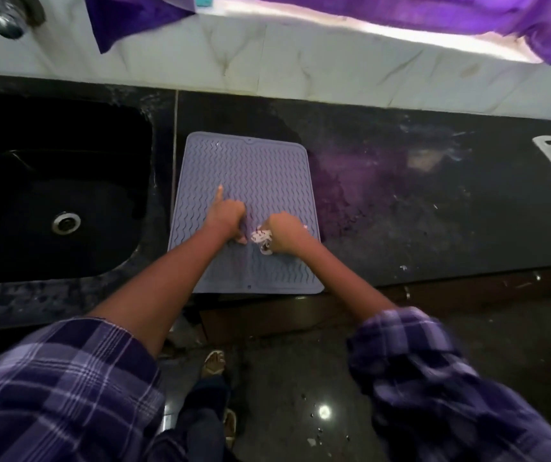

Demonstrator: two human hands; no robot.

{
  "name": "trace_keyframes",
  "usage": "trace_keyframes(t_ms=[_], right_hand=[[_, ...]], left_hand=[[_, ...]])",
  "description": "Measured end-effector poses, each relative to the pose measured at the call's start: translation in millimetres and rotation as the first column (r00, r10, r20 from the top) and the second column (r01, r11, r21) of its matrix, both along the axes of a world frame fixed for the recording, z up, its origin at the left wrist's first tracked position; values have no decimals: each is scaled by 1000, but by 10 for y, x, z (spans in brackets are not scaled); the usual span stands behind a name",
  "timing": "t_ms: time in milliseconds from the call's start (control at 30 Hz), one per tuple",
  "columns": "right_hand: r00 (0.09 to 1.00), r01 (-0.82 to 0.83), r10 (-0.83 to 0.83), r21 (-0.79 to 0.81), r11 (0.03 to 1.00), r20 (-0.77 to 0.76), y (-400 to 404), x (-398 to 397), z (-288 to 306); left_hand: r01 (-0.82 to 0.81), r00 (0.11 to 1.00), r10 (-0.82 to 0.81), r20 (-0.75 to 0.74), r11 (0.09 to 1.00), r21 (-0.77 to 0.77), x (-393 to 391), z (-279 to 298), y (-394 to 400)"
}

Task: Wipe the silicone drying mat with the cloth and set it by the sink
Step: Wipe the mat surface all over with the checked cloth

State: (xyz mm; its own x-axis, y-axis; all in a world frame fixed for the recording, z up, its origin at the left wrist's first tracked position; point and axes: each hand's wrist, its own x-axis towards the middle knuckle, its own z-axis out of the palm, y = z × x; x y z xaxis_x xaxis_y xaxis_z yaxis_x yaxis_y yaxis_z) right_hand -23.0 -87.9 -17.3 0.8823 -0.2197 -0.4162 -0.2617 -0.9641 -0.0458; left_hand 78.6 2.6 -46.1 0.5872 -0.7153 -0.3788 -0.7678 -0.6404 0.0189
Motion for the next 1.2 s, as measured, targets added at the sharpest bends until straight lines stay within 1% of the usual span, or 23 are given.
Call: trace_keyframes(t_ms=[100,167,200,233,333,367,433,533,600,633,700,733,767,833,867,933,967,1000,1033,1100,1133,1167,1200], right_hand=[[979,-105,100,-16,994,-179,95,-314,30],[961,-126,128,23,992,-243,77,-296,142],[964,-105,107,20,994,-243,46,-211,225],[980,-55,62,38,998,-191,14,-128,305],[996,70,-71,11,997,63,26,93,333],[993,75,-72,-31,997,91,83,116,283],[995,58,-47,-116,992,92,226,82,134],[999,-33,39,-150,988,37,424,-230,-29],[990,-134,128,-114,984,-54,512,-496,-52],[985,-150,141,-88,985,-102,497,-571,-31],[982,-115,112,-13,993,-152,427,-524,91],[988,-88,84,-26,996,-132,391,-441,185],[998,-35,34,-27,999,-60,371,-348,259],[998,29,-28,-21,999,57,505,-230,209],[999,21,-19,-42,999,49,636,-252,132],[997,-71,69,-82,994,-24,849,-393,-38],[994,-101,98,-56,993,-52,835,-450,-76],[994,-80,80,5,997,-78,738,-482,-44],[995,-44,54,109,993,-88,590,-497,12],[992,84,-51,312,946,-112,232,-492,137],[986,164,-136,392,905,-100,59,-505,227],[962,268,-254,484,833,-97,-89,-530,297],[922,358,-377,583,729,-94,-212,-564,352]], left_hand=[[17,1000,-17,7,1000,1,42,-48,14],[30,1000,-30,5,1000,-2,39,-52,32],[36,999,-36,4,999,-6,28,-41,34],[40,999,-40,6,999,-10,16,-24,33],[20,999,-21,-28,999,-37,25,18,20],[17,999,-19,-33,999,-35,24,17,23],[35,999,-35,1,999,-10,17,12,24],[63,997,-64,50,998,24,27,-11,23],[72,996,-73,43,997,26,6,-46,65],[76,996,-77,40,997,25,-8,-74,78],[78,997,-79,16,996,33,-17,-116,95],[72,997,-72,25,997,-6,-13,-77,61],[70,997,-68,35,997,-32,-5,-35,23],[82,996,-82,45,997,1,6,-14,21],[84,996,-85,42,996,10,7,-28,31],[85,996,-86,20,996,23,10,-52,48],[86,996,-86,13,996,26,18,-32,46],[90,996,-90,13,996,28,26,-13,41],[97,995,-97,14,995,37,26,1,36],[105,994,-106,8,993,51,10,41,27],[102,995,-102,7,994,49,12,70,16],[98,995,-98,1,994,48,25,97,3],[90,996,-90,-11,995,40,39,116,-8]])
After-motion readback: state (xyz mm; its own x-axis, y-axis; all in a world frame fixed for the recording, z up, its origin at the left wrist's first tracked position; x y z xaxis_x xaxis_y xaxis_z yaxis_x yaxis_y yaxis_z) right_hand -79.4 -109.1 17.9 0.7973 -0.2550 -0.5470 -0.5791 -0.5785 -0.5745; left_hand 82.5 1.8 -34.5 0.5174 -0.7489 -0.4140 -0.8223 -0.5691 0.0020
